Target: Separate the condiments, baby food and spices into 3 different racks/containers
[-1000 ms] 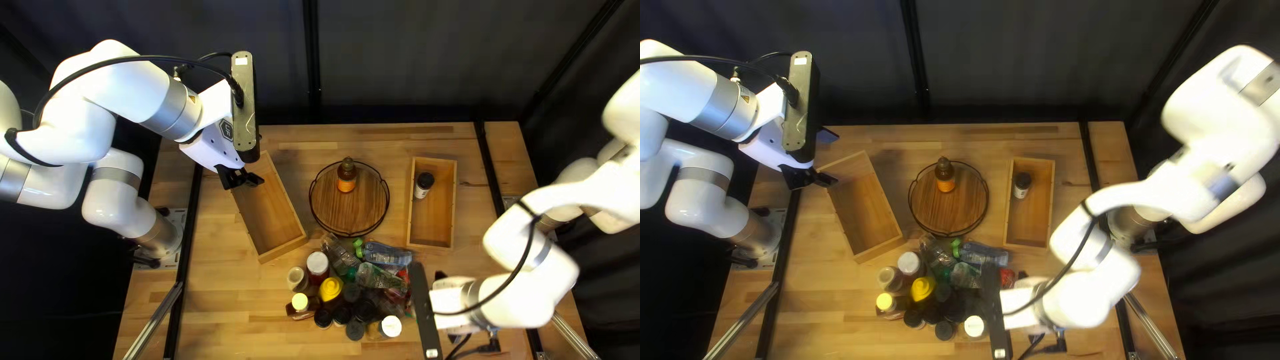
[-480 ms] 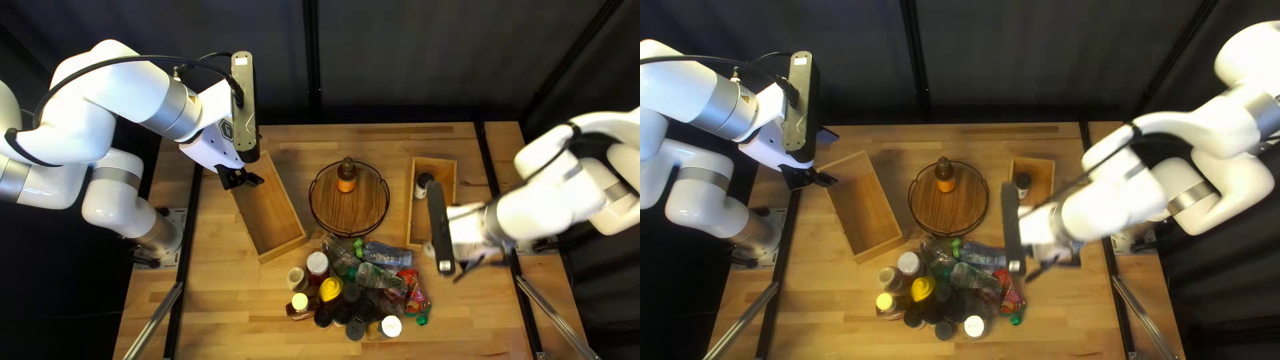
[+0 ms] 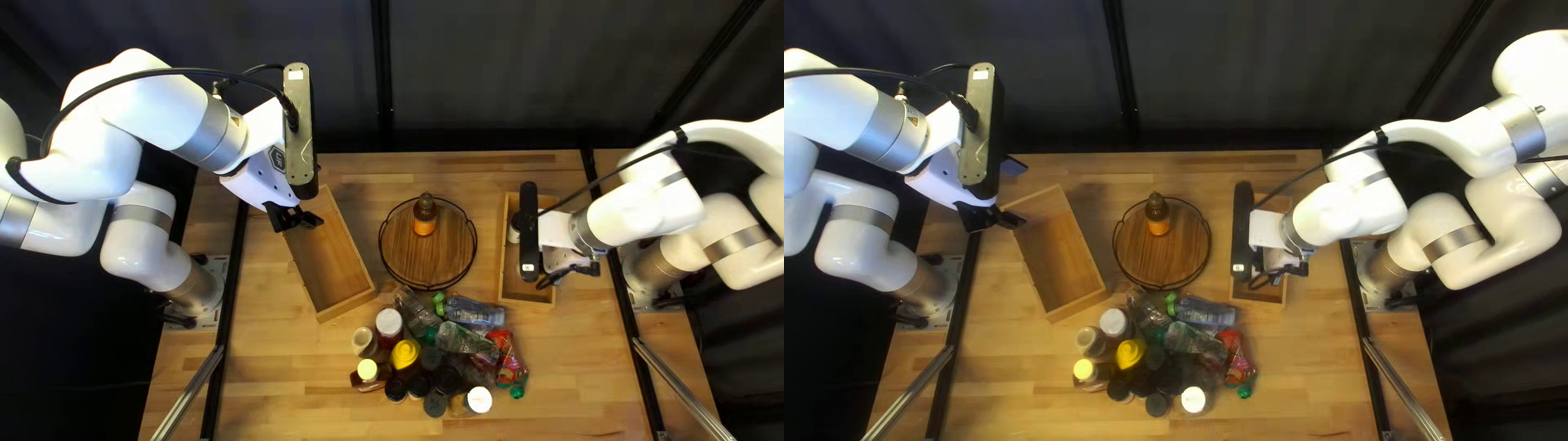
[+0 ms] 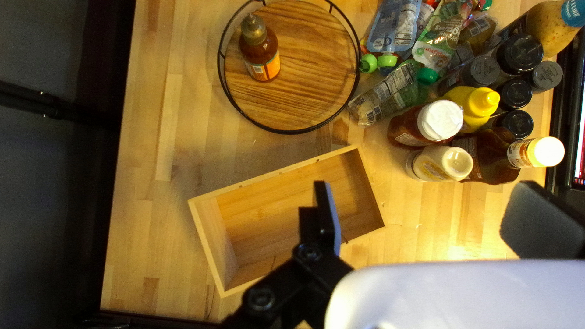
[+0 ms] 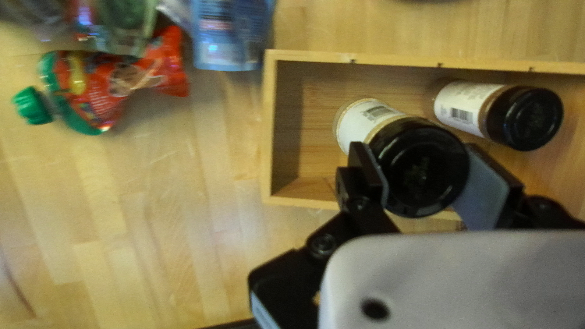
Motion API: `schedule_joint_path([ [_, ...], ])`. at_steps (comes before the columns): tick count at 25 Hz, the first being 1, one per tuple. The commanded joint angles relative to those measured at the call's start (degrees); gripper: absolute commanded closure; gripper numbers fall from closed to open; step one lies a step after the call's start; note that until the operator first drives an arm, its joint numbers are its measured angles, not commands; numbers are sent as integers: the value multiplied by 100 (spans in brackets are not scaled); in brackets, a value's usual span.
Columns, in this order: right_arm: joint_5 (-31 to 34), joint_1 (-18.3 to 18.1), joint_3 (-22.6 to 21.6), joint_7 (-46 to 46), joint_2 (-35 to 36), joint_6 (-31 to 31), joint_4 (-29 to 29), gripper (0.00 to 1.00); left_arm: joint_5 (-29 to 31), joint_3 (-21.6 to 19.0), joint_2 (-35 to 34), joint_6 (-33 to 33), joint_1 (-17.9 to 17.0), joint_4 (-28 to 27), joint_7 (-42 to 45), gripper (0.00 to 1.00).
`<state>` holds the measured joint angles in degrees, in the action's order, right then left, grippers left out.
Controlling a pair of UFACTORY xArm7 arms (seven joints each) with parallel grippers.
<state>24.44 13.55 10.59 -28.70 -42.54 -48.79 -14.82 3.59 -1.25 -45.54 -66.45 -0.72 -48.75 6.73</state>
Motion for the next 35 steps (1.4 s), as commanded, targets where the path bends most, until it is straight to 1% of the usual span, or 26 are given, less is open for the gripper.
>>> schedule_joint_path([
  [1, 94, -216, 57, -56, -330, -54, 298, 99, 0, 0, 0, 0, 0, 0, 0, 0],
  [4, 223, -407, 184, -8, -442, 63, 497, 99, 0, 0, 0, 0, 0, 0, 0, 0],
  [8, 495, -812, 520, 213, -562, 277, 753, 98, 0, 0, 0, 0, 0, 0, 0, 0],
  [11, 605, -1019, 765, 442, -566, 315, 742, 99, 0, 0, 0, 0, 0, 0, 0, 0],
  [16, 721, -1183, 1178, 784, -300, 589, 601, 98, 0, 0, 0, 0, 0, 0, 0, 0],
  [18, 813, -1309, 1334, 911, -281, 687, 640, 98, 0, 0, 0, 0, 0, 0, 0, 0],
  [22, 914, -1453, 1479, 995, -215, 802, 669, 96, 0, 0, 0, 0, 0, 0, 0, 0],
  [26, 974, -1575, 1530, 1021, -241, 777, 699, 91, 0, 0, 0, 0, 0, 0, 0, 0],
  [29, 1014, -1639, 1572, 1047, -231, 797, 707, 93, 0, 0, 0, 0, 0, 0, 0, 0],
  [32, 1030, -1667, 1611, 1066, -186, 814, 672, 90, 0, 0, 0, 0, 0, 0, 0, 0],
  [33, 1020, -1657, 1618, 1070, -165, 812, 651, 89, 0, 0, 0, 0, 0, 0, 0, 0],
  [34, 1015, -1653, 1619, 1071, -158, 809, 643, 81, 0, 0, 0, 0, 0, 0, 0, 0],
  [35, 1017, -1660, 1640, 1093, -152, 809, 640, 78, 0, 0, 0, 0, 0, 0, 0, 0],
])
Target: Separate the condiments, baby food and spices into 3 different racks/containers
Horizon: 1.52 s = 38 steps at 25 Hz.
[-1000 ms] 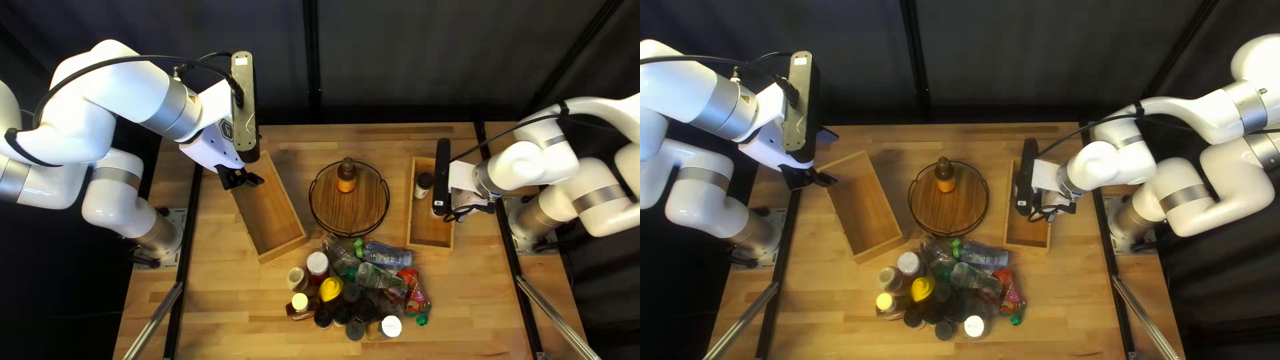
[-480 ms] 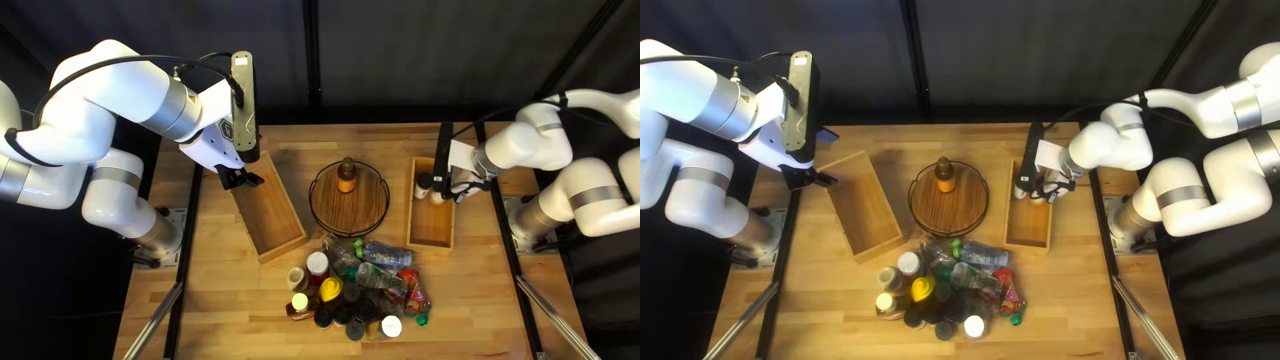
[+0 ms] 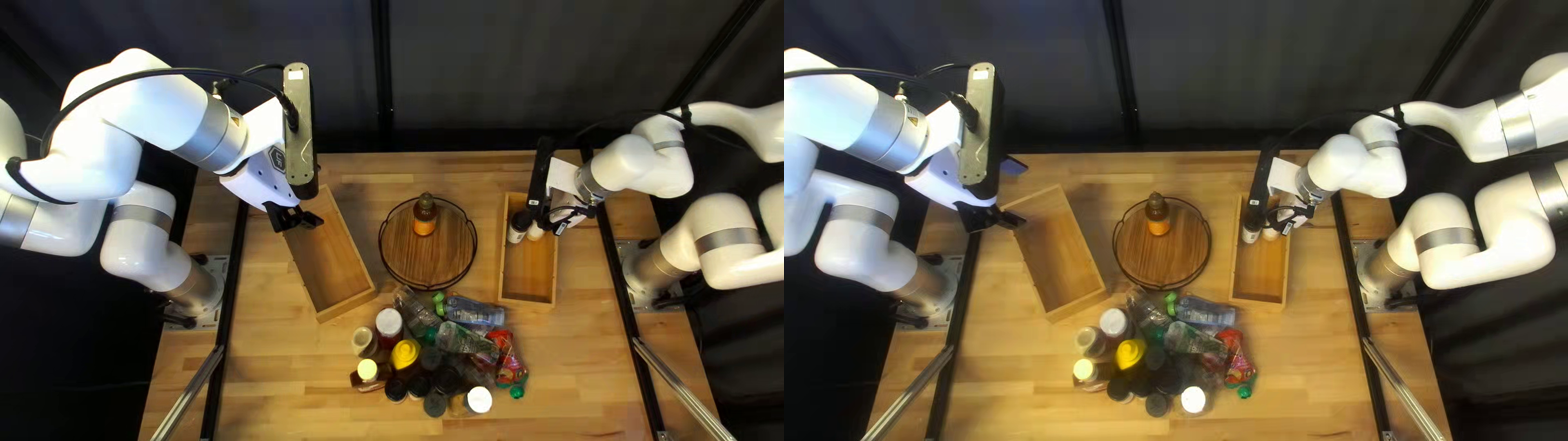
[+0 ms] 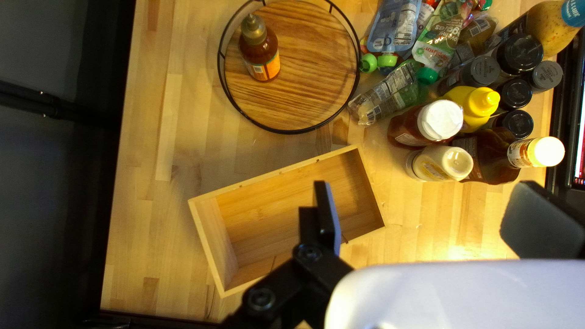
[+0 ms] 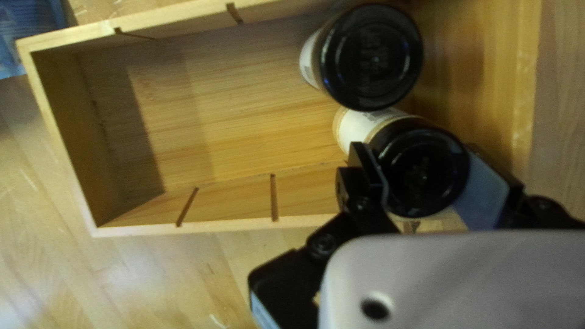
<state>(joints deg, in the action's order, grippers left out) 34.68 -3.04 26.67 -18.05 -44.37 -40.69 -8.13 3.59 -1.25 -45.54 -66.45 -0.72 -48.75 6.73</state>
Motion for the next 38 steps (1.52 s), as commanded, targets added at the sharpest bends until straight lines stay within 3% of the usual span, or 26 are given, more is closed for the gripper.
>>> schedule_joint_path([
  [1, -2, -8, 54, 47, 43, 8, -28, 56, 0, 0, 0, 0, 0, 0, 0, 0],
  [4, 1, -8, 110, 84, 103, 56, -42, 27, 0, 0, 0, 0, 0, 0, 0, 0],
  [5, -6, -1, 120, 95, 112, 56, -48, 21, 0, 0, 0, 0, 0, 0, 0, 0],
  [9, -131, 116, 11, 70, -2, -145, -123, 14, 0, 0, 0, 0, 0, 0, 0, 0],
  [12, -402, 425, -271, -43, -98, -521, -355, 0, 0, 0, 0, 0, 0, 0, 0, 0],
  [19, -1297, 1681, -1269, -615, 703, -1296, -1558, 0, 0, 0, 0, 0, 0, 0, 0, 0],
  [21, -1678, 2186, -1622, -832, 1290, -1487, -2142, 0, 0, 0, 0, 0, 0, 0, 0, 0],
  [26, -2337, 2978, -2130, -1012, 2616, -1683, -3389, 0, 0, 0, 0, 0, 0, 0, 0, 0],
  [30, -2643, 3359, -2469, -1170, 3391, -1708, -4040, 0, 0, 0, 0, 0, 0, 0, 0, 0],
  [34, -2678, 3568, -2714, -1528, 3816, -1551, -4207, 0, 0, 0, 0, 0, 0, 0, 0, 0],
  [38, -2498, 3684, -2872, -2481, 4217, -1362, -4307, 0, 0, 0, 0, 0, 0, 0, 0, 0],
])
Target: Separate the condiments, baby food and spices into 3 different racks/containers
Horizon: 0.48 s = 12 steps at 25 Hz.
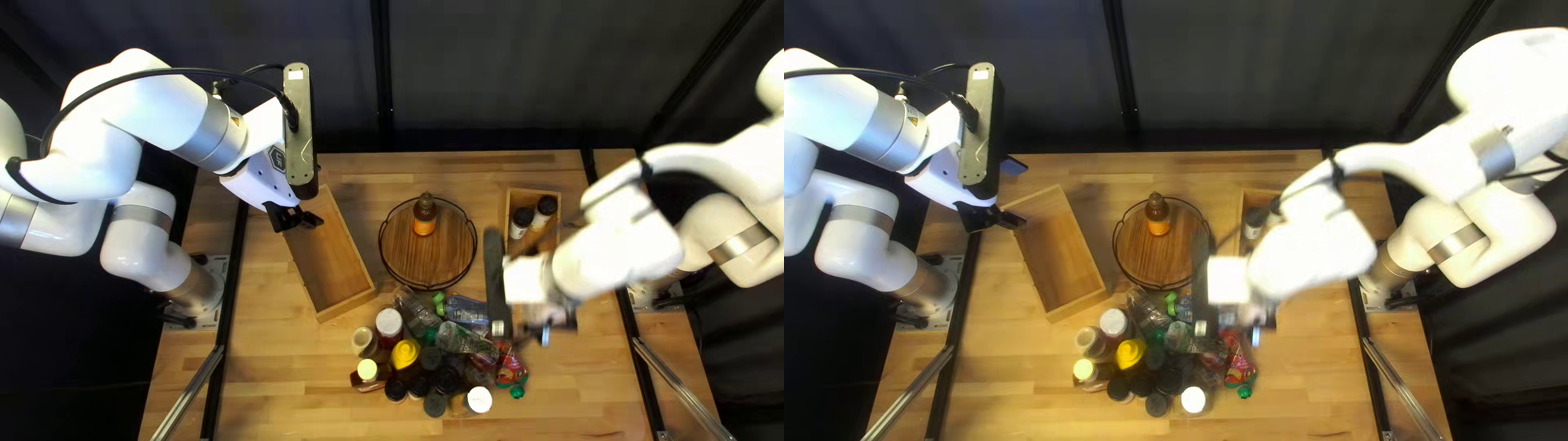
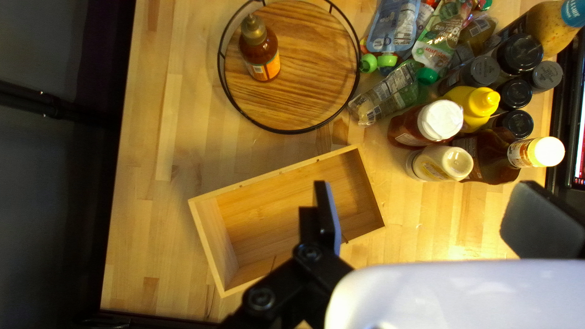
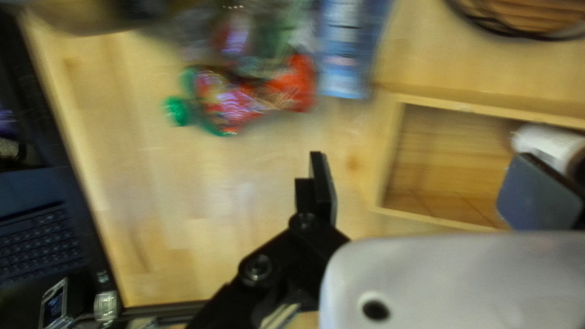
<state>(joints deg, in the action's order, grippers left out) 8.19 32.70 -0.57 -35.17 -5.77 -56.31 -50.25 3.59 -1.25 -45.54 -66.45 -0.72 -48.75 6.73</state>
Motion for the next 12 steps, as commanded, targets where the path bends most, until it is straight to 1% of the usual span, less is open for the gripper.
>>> schedule_joint_path([
  [1, 173, 108, -146, -913, 391, 231, -91, 0, 0, 0, 0, 0, 0, 0, 0, 0],
  [3, 281, 106, -153, -1421, 435, 364, -30, 0, 0, 0, 0, 0, 0, 0, 0, 0],
  [6, 391, 121, -185, -1773, 373, 411, -24, 0, 0, 0, 0, 0, 0, 0, 0, 0],
  [10, 455, 151, -220, -1600, 448, -8, -649, 0, 0, 0, 0, 0, 0, 0, 0, 0],
  [12, 496, 184, -251, -1343, 583, -332, -1129, 0, 0, 0, 0, 0, 0, 0, 0, 0],
])
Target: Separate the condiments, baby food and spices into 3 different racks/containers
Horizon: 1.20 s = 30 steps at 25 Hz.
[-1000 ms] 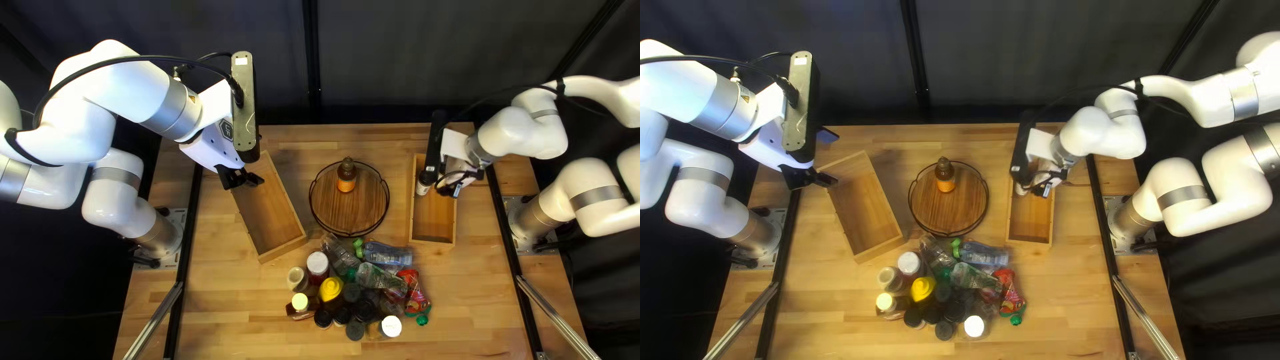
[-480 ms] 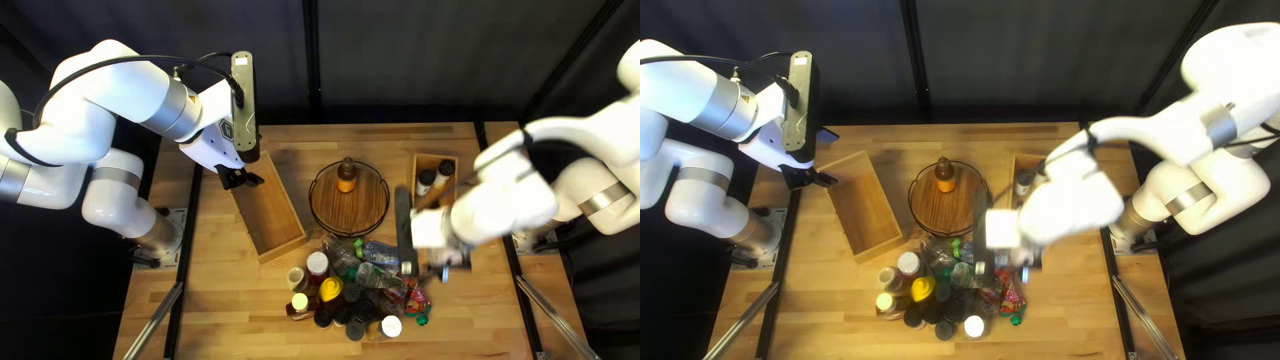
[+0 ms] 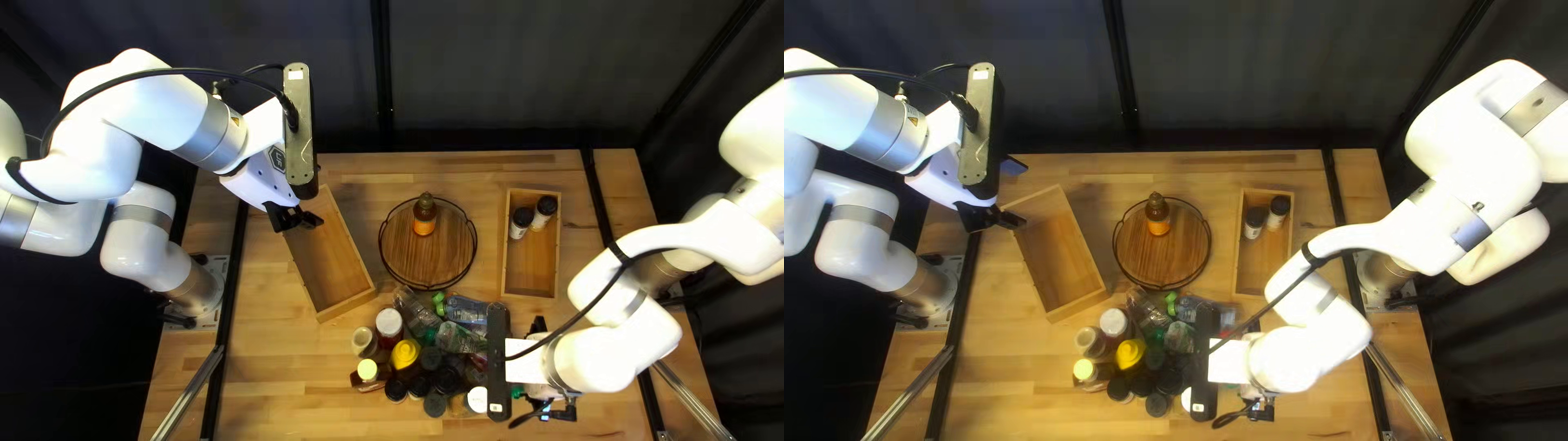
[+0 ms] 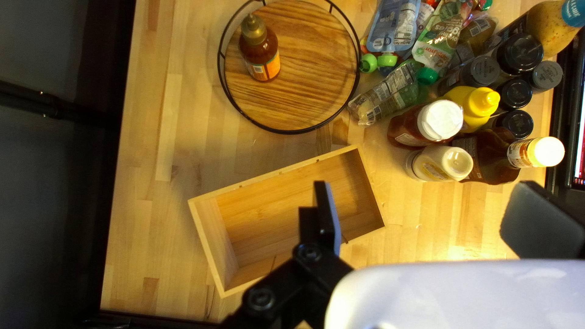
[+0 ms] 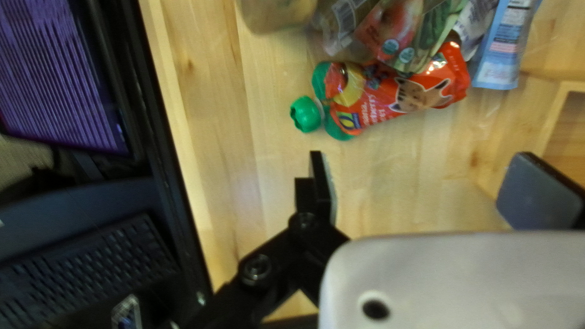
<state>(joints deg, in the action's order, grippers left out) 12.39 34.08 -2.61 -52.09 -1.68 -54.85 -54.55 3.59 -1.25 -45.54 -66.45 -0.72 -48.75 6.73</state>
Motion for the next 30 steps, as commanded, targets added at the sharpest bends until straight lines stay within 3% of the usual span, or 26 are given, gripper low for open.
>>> schedule_joint_path([
  [1, 120, 63, -65, 526, 268, -607, -962, 0, 0, 0, 0, 0, 0, 0, 0, 0],
  [6, 255, 46, -75, 1345, 684, -603, -1564, 0, 0, 0, 0, 0, 0, 0, 0, 0],
  [21, 15, -127, -42, 2080, 1060, 411, -1405, 0, 0, 0, 0, 0, 0, 0, 0, 0],
  [22, 8, -138, -36, 2086, 1032, 446, -1361, 6, 0, 0, 0, 0, 0, 0, 0, 0],
  [23, 1, -145, -32, 2089, 1015, 470, -1333, 37, 0, 0, 0, 0, 0, 0, 0, 0],
  [24, -8, -157, -25, 2102, 1018, 487, -1327, 96, 0, 0, 0, 0, 0, 0, 0, 0],
  [30, -36, -153, -30, 2078, 904, 347, -1360, 99, 0, 0, 0, 0, 0, 0, 0, 0],
])
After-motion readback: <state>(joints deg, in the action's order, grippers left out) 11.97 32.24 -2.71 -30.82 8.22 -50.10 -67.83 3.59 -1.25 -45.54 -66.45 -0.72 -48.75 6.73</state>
